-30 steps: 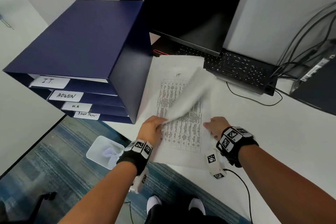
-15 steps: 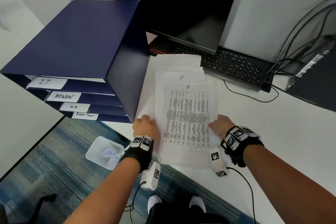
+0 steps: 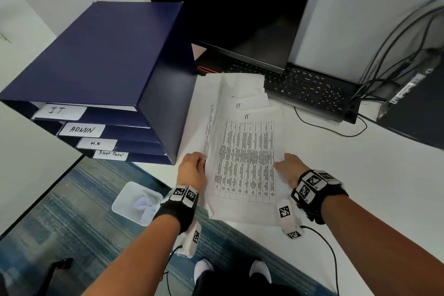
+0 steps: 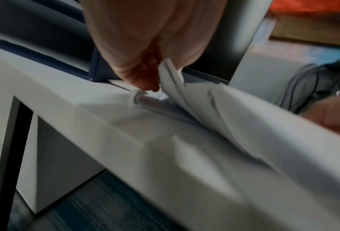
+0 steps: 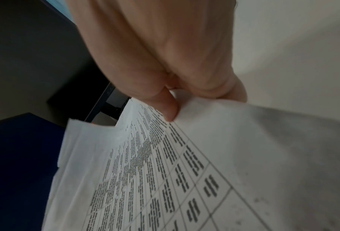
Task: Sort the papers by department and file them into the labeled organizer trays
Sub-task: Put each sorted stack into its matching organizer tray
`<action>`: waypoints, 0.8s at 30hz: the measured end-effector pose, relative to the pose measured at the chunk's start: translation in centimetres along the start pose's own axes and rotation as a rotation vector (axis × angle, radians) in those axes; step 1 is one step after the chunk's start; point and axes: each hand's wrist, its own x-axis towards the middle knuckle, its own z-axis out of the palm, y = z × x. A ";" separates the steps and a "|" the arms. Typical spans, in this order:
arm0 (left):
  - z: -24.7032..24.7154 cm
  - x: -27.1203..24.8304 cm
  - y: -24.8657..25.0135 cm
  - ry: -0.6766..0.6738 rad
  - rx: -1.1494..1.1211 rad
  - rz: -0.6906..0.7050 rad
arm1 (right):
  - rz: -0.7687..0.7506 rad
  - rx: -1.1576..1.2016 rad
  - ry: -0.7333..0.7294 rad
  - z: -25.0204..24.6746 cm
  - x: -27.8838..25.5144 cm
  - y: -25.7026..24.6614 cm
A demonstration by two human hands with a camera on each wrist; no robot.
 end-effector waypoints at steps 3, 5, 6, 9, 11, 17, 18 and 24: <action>0.1 -1.0 -0.2 -0.003 -0.080 0.086 | 0.011 -0.009 -0.021 -0.2 -0.2 -0.2; 0.0 -1.5 0.2 -0.053 -0.085 0.148 | 0.050 0.011 -0.044 -0.4 -0.4 -0.6; 0.0 -1.8 0.6 -0.090 -0.071 0.186 | 0.050 0.022 -0.059 -0.4 -0.4 -0.6; 0.0 -2.2 2.0 -0.195 -0.020 0.345 | 0.054 0.009 -0.056 -0.5 -0.6 -0.8; 0.1 -2.1 2.6 -0.227 -0.015 0.359 | 0.055 0.000 -0.058 -0.4 -0.8 -0.8; 0.8 -0.2 2.3 -0.049 0.076 0.069 | 0.033 -0.014 -0.060 -0.5 -1.0 -0.8; 0.8 -0.1 2.3 -0.034 0.141 -0.004 | 0.020 -0.016 -0.061 -0.6 -1.1 -0.8; 0.4 1.1 1.8 -0.132 0.140 -0.305 | 0.012 -0.022 -0.063 -0.5 -0.6 -0.4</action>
